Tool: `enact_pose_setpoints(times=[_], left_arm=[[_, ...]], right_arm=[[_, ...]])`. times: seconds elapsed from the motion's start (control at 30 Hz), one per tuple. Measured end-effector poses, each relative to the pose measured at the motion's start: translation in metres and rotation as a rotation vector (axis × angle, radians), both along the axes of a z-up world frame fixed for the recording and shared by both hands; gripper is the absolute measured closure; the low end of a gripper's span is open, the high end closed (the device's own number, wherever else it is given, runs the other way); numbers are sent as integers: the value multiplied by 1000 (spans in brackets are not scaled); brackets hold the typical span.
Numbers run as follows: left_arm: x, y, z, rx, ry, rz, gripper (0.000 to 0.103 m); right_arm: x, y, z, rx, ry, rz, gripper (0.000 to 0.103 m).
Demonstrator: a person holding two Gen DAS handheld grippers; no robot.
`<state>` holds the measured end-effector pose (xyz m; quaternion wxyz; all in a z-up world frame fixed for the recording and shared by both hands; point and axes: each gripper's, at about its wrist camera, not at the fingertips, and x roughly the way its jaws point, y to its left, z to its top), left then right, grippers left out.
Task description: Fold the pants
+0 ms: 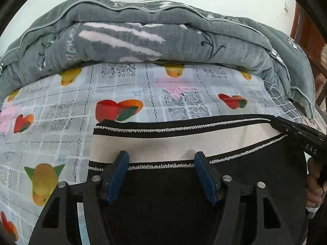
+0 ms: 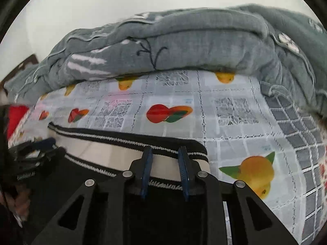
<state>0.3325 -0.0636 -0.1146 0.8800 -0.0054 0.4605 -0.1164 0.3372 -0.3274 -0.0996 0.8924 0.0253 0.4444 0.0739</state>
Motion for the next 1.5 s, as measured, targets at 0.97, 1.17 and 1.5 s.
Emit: enact_pose_setpoints(times=[0.97, 1.17, 1.5], left_arm=[[-225, 32, 31, 14, 76, -85, 28], [-258, 62, 28, 63, 113, -30, 29], [-236, 33, 30, 245, 8, -78, 56]], right_arm=[[-179, -16, 10, 7, 66, -24, 72], [-215, -20, 19, 25, 83, -45, 73], [-254, -32, 30, 117, 113, -81, 73]])
